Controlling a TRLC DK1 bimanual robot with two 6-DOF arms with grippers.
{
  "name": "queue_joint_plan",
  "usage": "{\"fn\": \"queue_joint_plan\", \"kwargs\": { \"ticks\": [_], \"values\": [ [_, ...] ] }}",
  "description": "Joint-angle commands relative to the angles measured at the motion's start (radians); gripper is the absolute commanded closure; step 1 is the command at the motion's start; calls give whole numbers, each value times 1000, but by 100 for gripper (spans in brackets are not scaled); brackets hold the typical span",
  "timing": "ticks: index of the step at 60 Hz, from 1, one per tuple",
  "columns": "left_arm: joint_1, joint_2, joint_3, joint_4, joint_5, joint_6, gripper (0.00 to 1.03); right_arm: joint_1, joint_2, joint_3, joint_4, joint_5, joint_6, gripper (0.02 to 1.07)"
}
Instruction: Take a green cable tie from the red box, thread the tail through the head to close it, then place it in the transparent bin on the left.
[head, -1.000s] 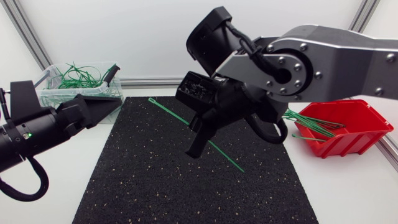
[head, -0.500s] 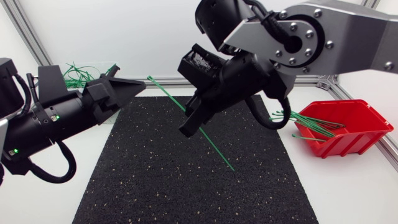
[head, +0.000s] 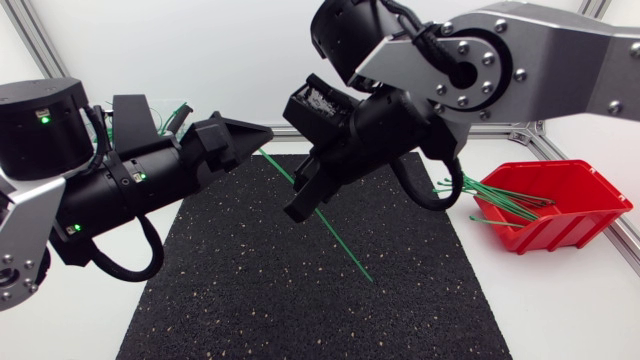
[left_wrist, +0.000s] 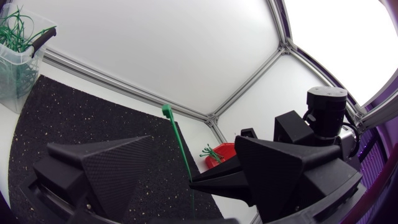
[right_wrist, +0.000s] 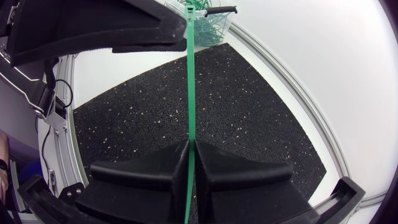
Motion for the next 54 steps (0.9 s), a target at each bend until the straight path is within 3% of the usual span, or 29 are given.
{"fn": "queue_joint_plan", "kwargs": {
  "ticks": [1, 7, 13, 18, 28, 47, 52, 54],
  "values": [
    [-4, 28, 24, 27, -6, -30, 20, -6, 2, 14, 0, -5, 30, 101],
    [-2, 34, 21, 42, -6, -30, 24, -6, 1, 10, 0, -14, 33, 101],
    [2, 39, 18, 59, -12, -35, 40, -6, -1, 7, 6, -17, 34, 101],
    [7, 48, 16, 68, -13, -38, 40, -6, -6, 6, 6, -17, 36, 101],
    [10, 49, -4, 96, -13, -44, 57, -8, -12, 3, 12, -17, 41, 101],
    [18, 86, -4, 106, -12, -59, 75, -9, -25, -6, 15, -17, 41, 101],
    [25, 86, -4, 106, -13, -62, 94, -9, -30, -9, 20, -17, 41, 101],
    [29, 85, -4, 108, -13, -64, 96, -9, -32, -11, 20, -17, 41, 101]
  ]
}}
